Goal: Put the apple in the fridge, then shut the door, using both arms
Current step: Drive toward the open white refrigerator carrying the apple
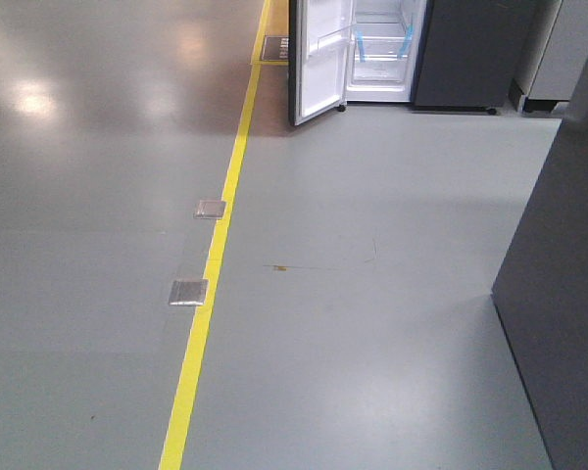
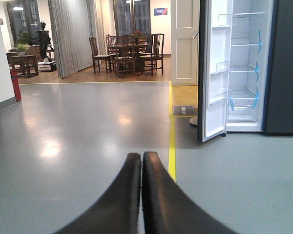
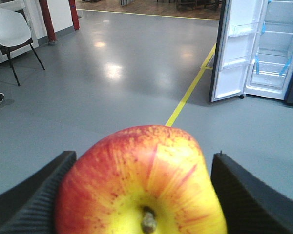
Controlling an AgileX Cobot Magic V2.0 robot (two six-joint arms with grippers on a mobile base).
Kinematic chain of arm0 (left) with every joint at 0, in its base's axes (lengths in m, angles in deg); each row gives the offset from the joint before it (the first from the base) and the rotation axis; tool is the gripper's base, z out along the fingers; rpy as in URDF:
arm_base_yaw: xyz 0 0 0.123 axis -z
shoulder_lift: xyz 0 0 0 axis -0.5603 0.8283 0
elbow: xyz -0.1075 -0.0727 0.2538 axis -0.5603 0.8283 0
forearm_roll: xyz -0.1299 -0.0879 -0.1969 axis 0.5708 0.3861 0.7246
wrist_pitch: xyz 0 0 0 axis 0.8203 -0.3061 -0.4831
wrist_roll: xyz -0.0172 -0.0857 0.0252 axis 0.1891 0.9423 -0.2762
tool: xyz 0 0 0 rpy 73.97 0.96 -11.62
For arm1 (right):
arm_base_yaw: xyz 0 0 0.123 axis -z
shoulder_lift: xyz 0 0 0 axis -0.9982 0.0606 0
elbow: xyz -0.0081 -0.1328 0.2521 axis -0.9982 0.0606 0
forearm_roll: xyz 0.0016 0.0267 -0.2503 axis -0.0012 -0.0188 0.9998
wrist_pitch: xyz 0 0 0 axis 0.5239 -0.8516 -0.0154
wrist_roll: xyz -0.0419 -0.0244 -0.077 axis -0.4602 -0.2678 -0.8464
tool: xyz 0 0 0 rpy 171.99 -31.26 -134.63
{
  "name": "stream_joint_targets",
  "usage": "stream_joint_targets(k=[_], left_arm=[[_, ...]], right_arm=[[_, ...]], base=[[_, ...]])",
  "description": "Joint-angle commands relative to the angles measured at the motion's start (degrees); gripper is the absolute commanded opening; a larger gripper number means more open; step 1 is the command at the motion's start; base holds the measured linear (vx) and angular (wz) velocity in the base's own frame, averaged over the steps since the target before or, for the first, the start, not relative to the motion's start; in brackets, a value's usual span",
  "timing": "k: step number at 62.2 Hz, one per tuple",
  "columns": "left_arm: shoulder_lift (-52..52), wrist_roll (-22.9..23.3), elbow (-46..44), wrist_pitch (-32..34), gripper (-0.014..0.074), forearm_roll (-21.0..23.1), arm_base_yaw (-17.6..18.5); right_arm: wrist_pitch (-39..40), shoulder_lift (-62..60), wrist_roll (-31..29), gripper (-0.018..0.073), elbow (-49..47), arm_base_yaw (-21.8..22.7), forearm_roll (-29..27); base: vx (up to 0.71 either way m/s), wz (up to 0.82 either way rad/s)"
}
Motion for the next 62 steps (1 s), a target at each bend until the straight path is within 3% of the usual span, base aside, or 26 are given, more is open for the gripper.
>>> stream_joint_targets(k=[1,62], left_arm=[[-0.93,0.49,1.21,3.92,-0.0006,0.25,0.12],[-0.93,0.49,1.21,3.92,-0.0006,0.25,0.12]], right_arm=[[4.15,0.60,-0.49,-0.0006,-1.42,0.16,-1.96],[4.15,0.60,-0.49,-0.0006,-1.42,0.16,-1.96]], base=[[0.27,0.03],[0.30,-0.03]])
